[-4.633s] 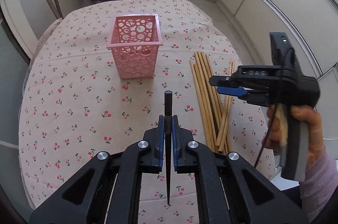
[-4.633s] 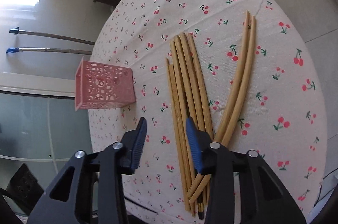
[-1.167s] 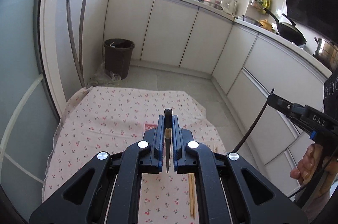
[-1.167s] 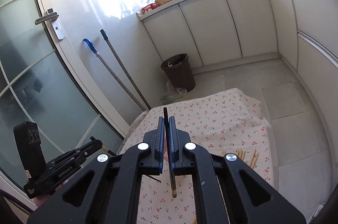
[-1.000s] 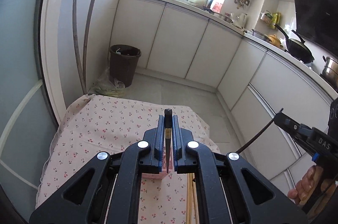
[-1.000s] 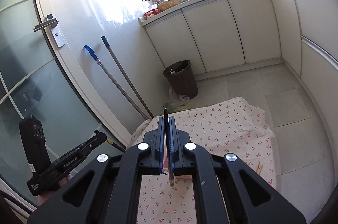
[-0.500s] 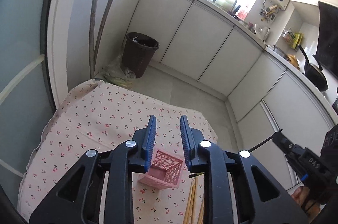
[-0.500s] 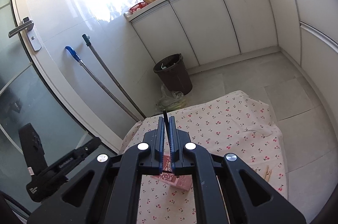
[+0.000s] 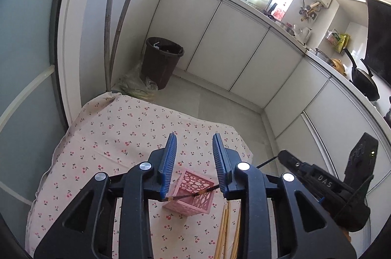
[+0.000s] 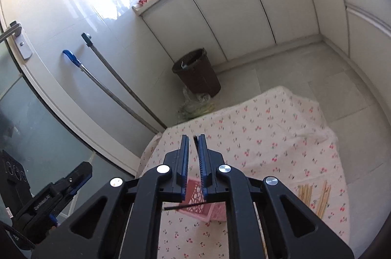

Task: Organize utensils
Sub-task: 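Carry the black chopstick into the pink basket and open the left gripper, then lower the black chopstick into the pink basket and open the right gripper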

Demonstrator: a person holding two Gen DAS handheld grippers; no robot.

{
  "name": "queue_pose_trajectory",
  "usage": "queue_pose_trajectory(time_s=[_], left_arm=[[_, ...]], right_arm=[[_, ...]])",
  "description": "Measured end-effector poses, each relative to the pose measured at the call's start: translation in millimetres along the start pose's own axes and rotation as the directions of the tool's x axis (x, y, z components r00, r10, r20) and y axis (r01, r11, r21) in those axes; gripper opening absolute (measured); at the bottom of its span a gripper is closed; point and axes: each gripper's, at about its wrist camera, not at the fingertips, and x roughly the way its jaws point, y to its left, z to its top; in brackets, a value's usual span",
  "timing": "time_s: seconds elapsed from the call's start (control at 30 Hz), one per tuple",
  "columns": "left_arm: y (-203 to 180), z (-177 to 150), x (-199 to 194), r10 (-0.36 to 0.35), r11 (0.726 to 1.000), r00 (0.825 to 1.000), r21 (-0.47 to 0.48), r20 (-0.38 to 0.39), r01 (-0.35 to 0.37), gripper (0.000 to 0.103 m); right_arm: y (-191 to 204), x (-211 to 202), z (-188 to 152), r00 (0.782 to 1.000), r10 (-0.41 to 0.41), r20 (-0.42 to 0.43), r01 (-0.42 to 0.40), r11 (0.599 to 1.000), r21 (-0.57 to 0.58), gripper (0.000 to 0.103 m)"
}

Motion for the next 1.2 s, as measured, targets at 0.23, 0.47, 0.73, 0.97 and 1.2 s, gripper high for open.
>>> queue_pose_trajectory(time_s=[0.23, 0.47, 0.73, 0.97, 1.2], left_arm=[[-12.4, -12.1, -0.9, -0.004, 0.998, 0.999, 0.055, -0.032, 0.006, 0.031], [-34.7, -34.9, -5.1, 0.012, 0.991, 0.998, 0.137, -0.060, -0.004, 0.042], [-56.8, -70.1, 4.6, 0.036, 0.974, 0.990, 0.224, -0.135, -0.005, 0.057], [-75.6, -97.4, 14.3, 0.046, 0.958, 0.983, 0.288, -0.177, 0.007, 0.065], [-92.2, -113.7, 29.5, 0.035, 0.952, 0.971, 0.305, -0.237, 0.040, 0.093]], right_arm=[[6.3, -18.1, -16.0, 0.997, -0.077, 0.019, 0.078, 0.992, -0.103, 0.033], [10.5, -41.8, -41.4, 0.987, -0.156, 0.036, 0.160, 0.965, -0.205, 0.048], [-3.5, -70.4, -63.5, 0.964, -0.258, 0.069, 0.267, 0.932, -0.246, 0.066], [-38.0, -96.6, -78.6, 0.939, -0.336, 0.076, 0.344, 0.921, -0.184, 0.084], [-78.0, -124.6, -82.1, 0.920, -0.389, 0.058, 0.392, 0.918, -0.064, 0.095]])
